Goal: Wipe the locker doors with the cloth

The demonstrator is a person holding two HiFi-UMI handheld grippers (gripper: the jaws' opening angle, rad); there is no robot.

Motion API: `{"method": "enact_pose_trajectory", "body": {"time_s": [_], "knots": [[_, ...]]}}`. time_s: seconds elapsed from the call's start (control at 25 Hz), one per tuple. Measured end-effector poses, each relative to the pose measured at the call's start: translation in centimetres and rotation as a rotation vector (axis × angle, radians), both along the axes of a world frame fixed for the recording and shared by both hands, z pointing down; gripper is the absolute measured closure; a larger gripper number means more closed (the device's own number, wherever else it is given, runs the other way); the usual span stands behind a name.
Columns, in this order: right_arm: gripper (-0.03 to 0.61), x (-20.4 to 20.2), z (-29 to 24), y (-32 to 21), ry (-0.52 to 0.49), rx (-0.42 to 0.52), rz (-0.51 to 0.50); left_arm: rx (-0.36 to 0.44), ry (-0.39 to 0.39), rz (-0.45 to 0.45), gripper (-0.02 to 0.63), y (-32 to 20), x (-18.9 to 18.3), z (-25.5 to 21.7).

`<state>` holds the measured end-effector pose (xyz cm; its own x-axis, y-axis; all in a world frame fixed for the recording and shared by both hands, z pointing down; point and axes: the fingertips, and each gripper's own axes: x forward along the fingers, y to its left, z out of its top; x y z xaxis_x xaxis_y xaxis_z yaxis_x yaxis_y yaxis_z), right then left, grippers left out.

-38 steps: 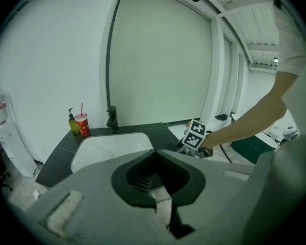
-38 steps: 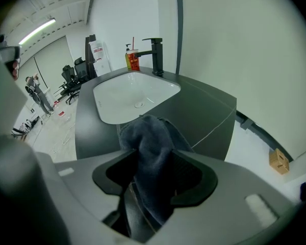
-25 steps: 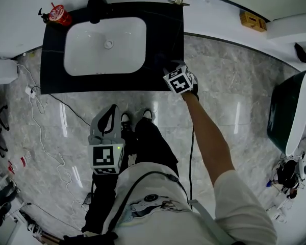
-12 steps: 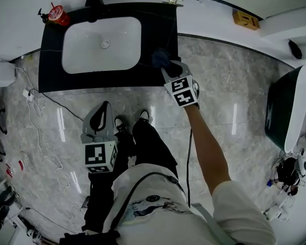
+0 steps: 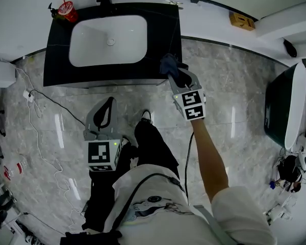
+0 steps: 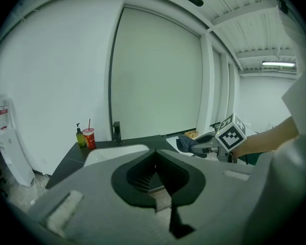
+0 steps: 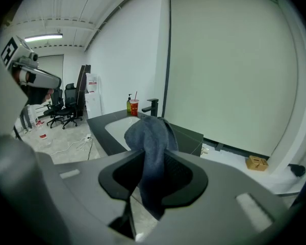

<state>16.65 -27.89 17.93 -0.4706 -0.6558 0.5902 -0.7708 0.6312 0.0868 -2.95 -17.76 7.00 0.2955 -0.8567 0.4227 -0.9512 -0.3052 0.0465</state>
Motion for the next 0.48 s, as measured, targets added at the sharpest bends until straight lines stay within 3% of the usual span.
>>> {"method": "enact_pose_trajectory", "body": {"time_s": [0.48], "knots": [[0.469, -3.0, -6.9, 10.0, -0.097, 0.152, 0.101, 0.073, -0.001, -0.016, 0.617, 8.9, -6.9, -1.4]]}}
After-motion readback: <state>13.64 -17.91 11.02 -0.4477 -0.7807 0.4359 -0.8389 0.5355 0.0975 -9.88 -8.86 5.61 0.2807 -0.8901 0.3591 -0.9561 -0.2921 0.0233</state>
